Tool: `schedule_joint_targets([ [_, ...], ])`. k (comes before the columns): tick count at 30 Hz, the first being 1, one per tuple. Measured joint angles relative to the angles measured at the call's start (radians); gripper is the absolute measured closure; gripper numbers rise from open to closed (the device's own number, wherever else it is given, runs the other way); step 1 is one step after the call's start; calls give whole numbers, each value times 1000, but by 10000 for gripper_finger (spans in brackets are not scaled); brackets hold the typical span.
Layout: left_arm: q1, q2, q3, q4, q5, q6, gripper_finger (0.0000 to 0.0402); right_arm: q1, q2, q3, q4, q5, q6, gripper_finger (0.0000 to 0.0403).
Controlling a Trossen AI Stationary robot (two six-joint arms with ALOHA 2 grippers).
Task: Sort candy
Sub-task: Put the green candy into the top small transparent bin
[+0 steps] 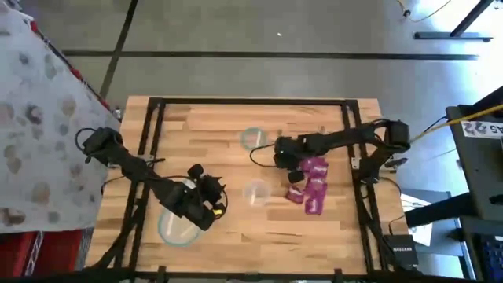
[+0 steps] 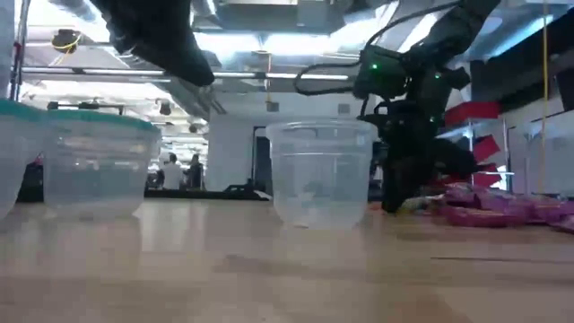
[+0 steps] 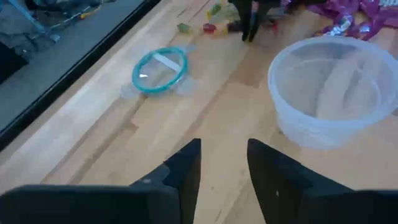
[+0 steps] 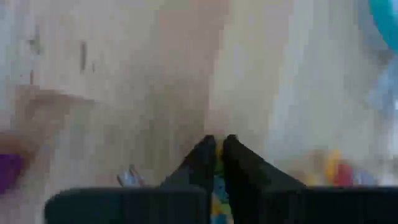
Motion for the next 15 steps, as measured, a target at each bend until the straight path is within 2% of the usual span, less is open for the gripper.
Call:
schedule_joint_targets([
  [4, 2, 0, 0, 1, -2, 2, 287, 49, -95, 2, 24, 4, 51, 401],
  [9, 2, 0, -26, 16, -36, -27, 287, 144, -201, 3, 189, -93, 128, 402],
  [15, 30, 0, -76, 82, -43, -44, 287, 276, -179, 4, 422, -92, 156, 401],
])
